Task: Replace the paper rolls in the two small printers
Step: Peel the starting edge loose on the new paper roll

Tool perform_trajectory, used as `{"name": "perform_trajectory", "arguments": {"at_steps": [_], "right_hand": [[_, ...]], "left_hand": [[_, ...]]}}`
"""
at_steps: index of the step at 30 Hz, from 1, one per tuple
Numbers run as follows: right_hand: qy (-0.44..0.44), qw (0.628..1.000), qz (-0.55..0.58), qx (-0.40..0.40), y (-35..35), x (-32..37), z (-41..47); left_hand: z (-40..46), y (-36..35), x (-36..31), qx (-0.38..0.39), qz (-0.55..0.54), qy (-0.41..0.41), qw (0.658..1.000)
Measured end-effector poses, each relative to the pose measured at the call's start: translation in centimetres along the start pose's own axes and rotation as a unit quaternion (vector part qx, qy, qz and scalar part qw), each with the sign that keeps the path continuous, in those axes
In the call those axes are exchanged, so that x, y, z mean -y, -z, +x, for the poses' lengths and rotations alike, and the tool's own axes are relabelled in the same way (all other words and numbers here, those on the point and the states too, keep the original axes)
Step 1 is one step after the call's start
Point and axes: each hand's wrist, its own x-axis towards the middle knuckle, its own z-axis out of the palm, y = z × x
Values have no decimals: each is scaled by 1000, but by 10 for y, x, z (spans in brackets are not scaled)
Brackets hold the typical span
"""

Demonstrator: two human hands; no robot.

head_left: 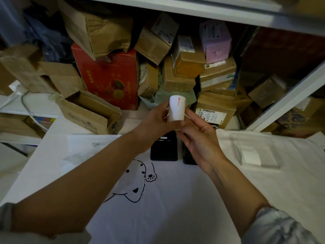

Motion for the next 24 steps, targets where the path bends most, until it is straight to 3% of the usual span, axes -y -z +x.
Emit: {"name": "perform_trajectory", "arguments": {"at_steps": [8, 13, 17, 24], "right_hand": [[31, 1000, 4, -4, -2, 7, 0], [93, 992, -61, -59, -2, 10, 2], [60, 995, -68, -35, 0, 13, 3], [14, 999, -43, -20, 4, 13, 3]], "left_hand": [[1, 1, -6, 50, -52, 6, 997], [-3, -4, -3, 20, 98, -49, 994], [-3, -5, -3, 4, 85, -60, 995], [-5, -4, -2, 56, 17, -42, 997]]}}
